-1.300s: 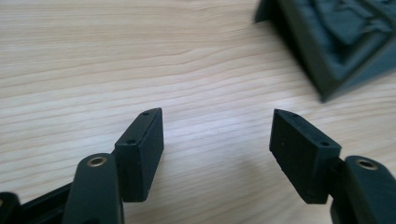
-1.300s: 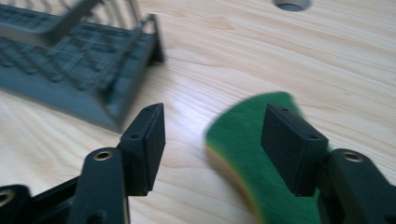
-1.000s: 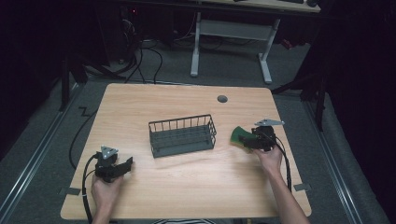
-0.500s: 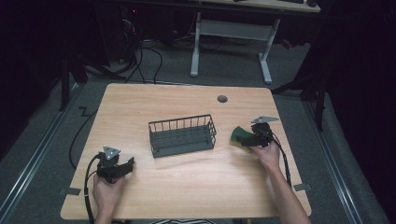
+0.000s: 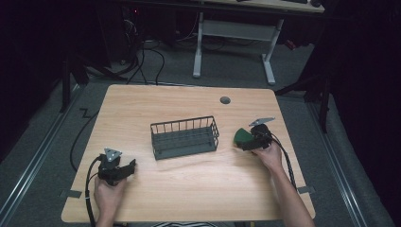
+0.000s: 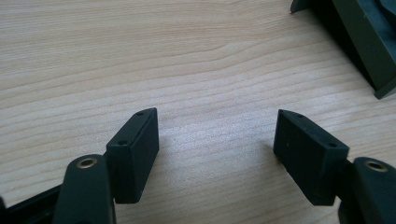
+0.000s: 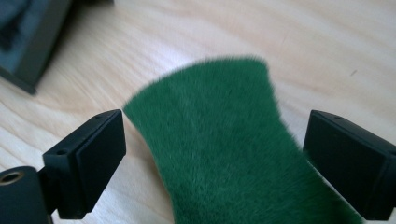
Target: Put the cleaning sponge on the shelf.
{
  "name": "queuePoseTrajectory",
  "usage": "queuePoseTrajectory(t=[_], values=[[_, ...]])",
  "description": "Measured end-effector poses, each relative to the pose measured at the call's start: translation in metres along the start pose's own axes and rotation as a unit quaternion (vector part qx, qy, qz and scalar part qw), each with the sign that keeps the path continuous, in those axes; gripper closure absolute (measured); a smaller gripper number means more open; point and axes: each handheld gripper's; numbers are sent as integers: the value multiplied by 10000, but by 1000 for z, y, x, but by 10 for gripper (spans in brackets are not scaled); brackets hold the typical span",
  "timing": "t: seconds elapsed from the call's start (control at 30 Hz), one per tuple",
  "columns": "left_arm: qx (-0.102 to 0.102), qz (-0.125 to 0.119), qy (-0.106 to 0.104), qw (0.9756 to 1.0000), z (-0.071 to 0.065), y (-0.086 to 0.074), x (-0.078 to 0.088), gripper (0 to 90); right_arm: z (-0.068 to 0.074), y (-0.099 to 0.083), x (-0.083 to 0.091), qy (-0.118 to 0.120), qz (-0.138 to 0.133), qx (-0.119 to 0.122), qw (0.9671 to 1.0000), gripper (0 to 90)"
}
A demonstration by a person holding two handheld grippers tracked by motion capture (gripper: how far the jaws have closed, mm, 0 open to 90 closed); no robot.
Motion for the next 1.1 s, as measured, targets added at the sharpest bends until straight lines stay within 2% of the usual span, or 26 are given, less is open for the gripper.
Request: queuePoseTrajectory(t=[0.07, 0.17, 0.27, 0.43, 0.63, 0.8, 0.9, 1.1], values=[[1, 0, -1, 10000, 0, 0, 0, 315, 1, 0, 0, -48, 12, 46, 10000, 80], [1, 0, 0, 10000, 0, 0, 0, 315, 4, 1, 1, -210, 51, 242, 9995, 177], [3, -1, -1, 10000, 0, 0, 0, 315, 6, 0, 3, -270, 59, 381, 9989, 227], [14, 7, -16, 10000, 0, 0, 0, 314, 6, -1, 5, -306, -7, 339, 9990, 251], [6, -1, -7, 10000, 0, 0, 0, 314, 8, 2, 12, -229, -119, 200, 9995, 256], [15, 9, -28, 10000, 1, 0, 0, 312, 11, 8, 22, -223, -253, 202, 9992, 257], [22, -2, -27, 10000, 1, 0, 0, 310, 13, 12, 31, -147, -385, 139, 9991, 258], [19, -2, -28, 10000, 1, 0, 0, 310, 20, 19, 44, -69, -593, 183, 9980, 259]])
Point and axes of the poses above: each handheld gripper's, and its own axes: x roughly backward along the jaws, y roughly out of its top, z roughly to its left, and after that the axes turned 10 degrees about -z, right-handed
